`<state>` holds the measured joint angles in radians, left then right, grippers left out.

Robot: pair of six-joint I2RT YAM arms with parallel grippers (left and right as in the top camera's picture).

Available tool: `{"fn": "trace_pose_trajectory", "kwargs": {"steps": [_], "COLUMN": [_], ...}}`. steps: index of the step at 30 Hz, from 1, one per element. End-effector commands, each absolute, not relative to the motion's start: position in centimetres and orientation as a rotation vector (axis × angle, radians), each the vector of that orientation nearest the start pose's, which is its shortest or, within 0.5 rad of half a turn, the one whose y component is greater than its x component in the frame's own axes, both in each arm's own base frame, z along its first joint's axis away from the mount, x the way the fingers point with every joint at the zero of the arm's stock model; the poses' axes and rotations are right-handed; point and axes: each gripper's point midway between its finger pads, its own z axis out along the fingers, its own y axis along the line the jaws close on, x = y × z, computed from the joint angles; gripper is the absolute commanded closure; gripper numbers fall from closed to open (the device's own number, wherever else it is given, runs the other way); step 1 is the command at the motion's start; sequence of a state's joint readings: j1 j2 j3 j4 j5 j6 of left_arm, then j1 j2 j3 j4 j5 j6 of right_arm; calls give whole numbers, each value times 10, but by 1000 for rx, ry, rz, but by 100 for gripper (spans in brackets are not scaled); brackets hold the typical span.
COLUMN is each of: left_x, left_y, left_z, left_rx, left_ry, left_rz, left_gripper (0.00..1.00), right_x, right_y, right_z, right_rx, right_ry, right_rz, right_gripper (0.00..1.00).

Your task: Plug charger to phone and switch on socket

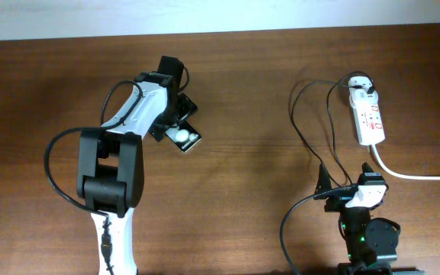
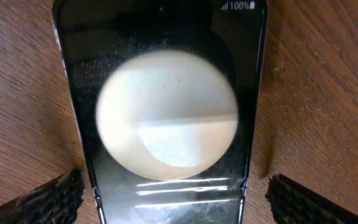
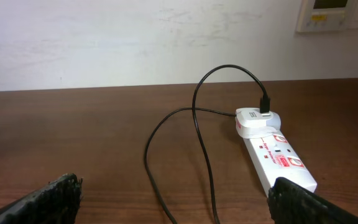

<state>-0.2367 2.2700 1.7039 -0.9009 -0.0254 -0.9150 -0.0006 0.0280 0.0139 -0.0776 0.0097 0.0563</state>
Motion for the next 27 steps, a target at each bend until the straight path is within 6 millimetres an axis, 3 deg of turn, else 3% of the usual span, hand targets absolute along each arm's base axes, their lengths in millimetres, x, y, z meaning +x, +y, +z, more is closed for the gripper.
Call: {"fn": "trace_pose_trajectory", "kwargs": {"steps": [1,15,23,27], "left_x": [391,390,366,362], "left_y": [-91,-87,-81,-80], "left_z": [-100,-101,-131,-130], "left_rx": [-1158,-1167,-1193,-1197], "left_ry": [3055,3053,3140,3150], "left_rz": [60,76,176,191], "left_gripper": [1,1,0,4], "right_x": [247,247,247,247], "right_y": [-4,-4,-4,-4], "right_z": [150,150,150,150], "right_rx": [64,64,64,64], "right_ry": [1672,1672,1672,1672], "right_rz": [30,30,30,30], "right_gripper": [1,1,1,1]}}
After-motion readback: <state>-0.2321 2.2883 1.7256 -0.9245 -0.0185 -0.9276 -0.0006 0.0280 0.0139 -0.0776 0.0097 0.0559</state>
